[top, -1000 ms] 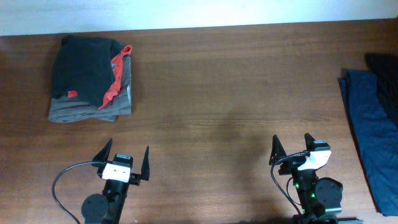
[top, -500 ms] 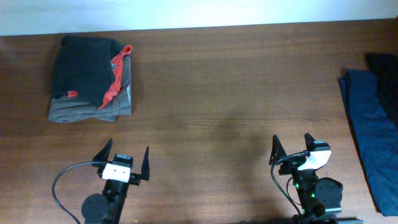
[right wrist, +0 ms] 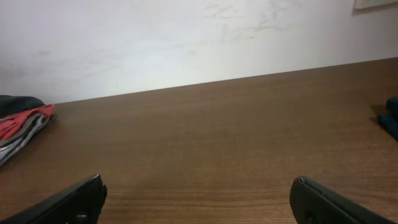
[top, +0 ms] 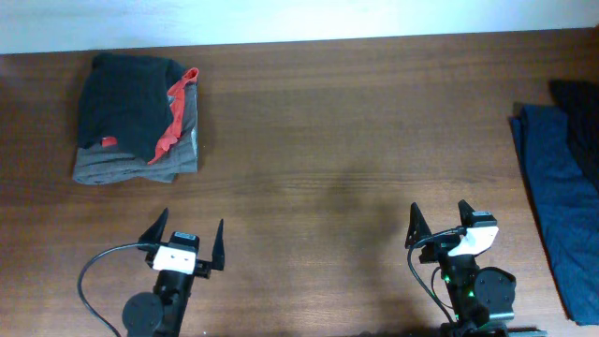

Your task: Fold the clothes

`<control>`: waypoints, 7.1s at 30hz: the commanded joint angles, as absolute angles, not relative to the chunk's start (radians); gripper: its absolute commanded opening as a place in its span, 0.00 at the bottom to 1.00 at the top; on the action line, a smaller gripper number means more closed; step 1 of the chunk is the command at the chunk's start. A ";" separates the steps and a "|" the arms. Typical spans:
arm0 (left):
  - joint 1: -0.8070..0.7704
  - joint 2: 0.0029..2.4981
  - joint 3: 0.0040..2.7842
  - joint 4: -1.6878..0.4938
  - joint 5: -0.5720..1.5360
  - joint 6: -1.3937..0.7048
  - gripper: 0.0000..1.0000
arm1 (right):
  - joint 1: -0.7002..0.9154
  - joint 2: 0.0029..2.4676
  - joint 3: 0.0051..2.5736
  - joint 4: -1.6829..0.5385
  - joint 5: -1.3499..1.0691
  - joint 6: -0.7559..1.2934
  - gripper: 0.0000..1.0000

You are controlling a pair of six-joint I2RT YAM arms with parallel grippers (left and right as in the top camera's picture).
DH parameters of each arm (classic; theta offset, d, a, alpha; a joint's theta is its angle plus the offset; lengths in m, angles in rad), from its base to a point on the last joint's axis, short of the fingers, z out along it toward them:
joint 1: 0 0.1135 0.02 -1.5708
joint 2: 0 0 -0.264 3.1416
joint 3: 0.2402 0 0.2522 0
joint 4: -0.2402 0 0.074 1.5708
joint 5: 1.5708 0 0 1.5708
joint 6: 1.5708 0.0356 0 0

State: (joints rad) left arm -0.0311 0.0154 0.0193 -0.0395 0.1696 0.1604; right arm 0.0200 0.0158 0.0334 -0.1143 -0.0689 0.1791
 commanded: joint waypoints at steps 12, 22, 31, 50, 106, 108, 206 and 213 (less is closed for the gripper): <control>-0.025 0.007 0.022 0.012 0.311 0.125 0.99 | 0.012 0.010 0.061 0.004 -0.255 0.173 0.99; -0.025 0.360 0.403 -0.149 0.216 0.064 0.99 | 0.012 0.406 0.499 -0.279 -0.075 0.171 0.99; -0.025 1.087 1.100 -0.600 0.224 0.065 0.99 | 0.012 1.189 1.079 -0.781 -0.179 0.165 0.99; -0.025 1.389 1.359 -0.825 0.411 0.076 0.99 | -0.698 1.833 1.685 -0.892 0.072 0.489 0.96; 0.013 1.344 1.423 -0.866 0.438 0.067 0.99 | -0.382 1.662 1.757 -0.834 -0.522 0.412 0.04; 0.057 1.305 1.449 -0.891 0.438 0.067 0.99 | -0.229 1.665 1.757 -0.894 -0.463 0.370 0.04; -0.052 1.492 1.456 -0.954 0.376 0.083 0.47 | -0.546 2.561 1.997 -0.821 -0.142 -0.063 0.04; -0.052 1.492 1.456 -0.950 0.377 0.083 0.48 | -0.386 2.562 1.997 -0.795 -0.038 -0.209 0.04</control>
State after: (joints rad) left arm -0.0479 1.4925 1.4403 -0.9539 0.3569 0.0708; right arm -0.4660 2.4641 2.0396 -0.7681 -0.0166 -0.0940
